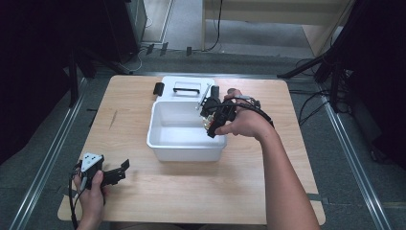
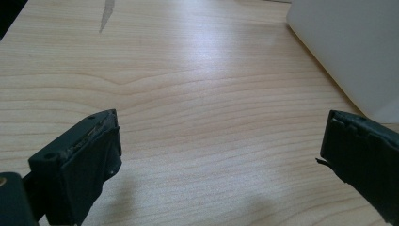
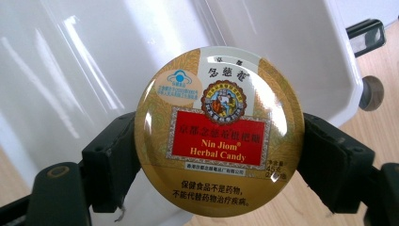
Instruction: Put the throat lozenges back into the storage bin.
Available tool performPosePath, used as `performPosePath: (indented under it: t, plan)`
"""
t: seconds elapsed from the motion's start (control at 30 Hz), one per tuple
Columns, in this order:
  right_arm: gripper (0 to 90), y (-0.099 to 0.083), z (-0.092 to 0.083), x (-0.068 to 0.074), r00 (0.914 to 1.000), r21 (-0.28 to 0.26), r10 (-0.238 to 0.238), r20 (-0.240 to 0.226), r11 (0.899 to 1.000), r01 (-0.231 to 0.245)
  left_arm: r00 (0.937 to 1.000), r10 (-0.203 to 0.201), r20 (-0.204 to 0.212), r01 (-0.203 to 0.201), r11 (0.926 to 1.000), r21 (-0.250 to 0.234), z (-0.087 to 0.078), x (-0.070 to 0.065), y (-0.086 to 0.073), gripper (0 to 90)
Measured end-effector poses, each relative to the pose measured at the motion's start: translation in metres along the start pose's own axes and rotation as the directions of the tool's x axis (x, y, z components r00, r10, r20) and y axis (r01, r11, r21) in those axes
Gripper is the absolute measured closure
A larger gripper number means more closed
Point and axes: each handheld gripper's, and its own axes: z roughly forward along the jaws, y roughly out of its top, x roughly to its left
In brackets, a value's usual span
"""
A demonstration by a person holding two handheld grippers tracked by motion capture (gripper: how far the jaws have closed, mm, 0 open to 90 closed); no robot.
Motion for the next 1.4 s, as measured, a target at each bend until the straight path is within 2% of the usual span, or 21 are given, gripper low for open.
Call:
performPosePath:
  t: [0.17, 0.37, 0.5, 0.63, 0.67, 0.8, 1.03, 1.17, 1.4]
  plan:
    - [20.6, 0.000, 0.008, 0.001, 0.9996, 0.003, -0.027, 0.004, 1.000, 0.027, 1.0000, 0.000, 0.001, 0.000, 1.0000, 0.000, 0.000, 0.000, 0.000, 0.0]
    - [20.5, 0.001, 0.020, 0.004, 0.9996, 0.021, -0.026, -0.012, 0.999, 0.026, 1.0000, 0.000, 0.002, 0.000, 1.0000, 0.000, 0.000, 0.001, 0.000, 0.0]
    - [20.5, 0.001, 0.033, 0.006, 0.9994, 0.051, -0.028, -0.020, 0.998, 0.029, 1.0000, -0.004, 0.004, 0.004, 1.0000, 0.002, 0.000, 0.001, 0.000, 0.0]
    - [20.5, 0.004, 0.038, 0.008, 0.9993, 0.081, -0.009, -0.036, 0.997, 0.012, 1.0000, -0.003, 0.004, 0.003, 1.0000, 0.003, 0.000, 0.001, 0.000, 0.0]
    - [20.5, 0.006, 0.042, 0.009, 0.9996, 0.103, -0.004, -0.029, 0.995, 0.007, 1.0000, -0.003, 0.005, 0.003, 1.0000, 0.003, 0.000, 0.001, 0.000, 0.0]
    - [20.5, 0.008, 0.049, 0.011, 0.9998, 0.129, -0.018, -0.010, 0.991, 0.019, 1.0000, -0.003, 0.006, 0.003, 1.0000, 0.004, 0.000, 0.001, 0.000, 0.0]
    - [20.4, 0.009, 0.051, 0.011, 0.9998, 0.135, -0.012, -0.014, 0.991, 0.014, 1.0000, -0.005, 0.007, 0.005, 1.0000, 0.005, 0.000, 0.001, 0.000, 0.0]
    - [20.1, 0.009, 0.052, 0.012, 0.9993, 0.131, -0.035, -0.013, 0.991, 0.037, 1.0000, -0.005, 0.007, 0.005, 1.0000, 0.005, 0.000, 0.001, 0.000, 0.0]
    - [20.0, 0.008, 0.051, 0.012, 0.9997, 0.120, -0.013, -0.021, 0.993, 0.015, 0.9999, -0.007, 0.008, 0.007, 1.0000, 0.006, 0.000, 0.001, 0.000, 0.0]
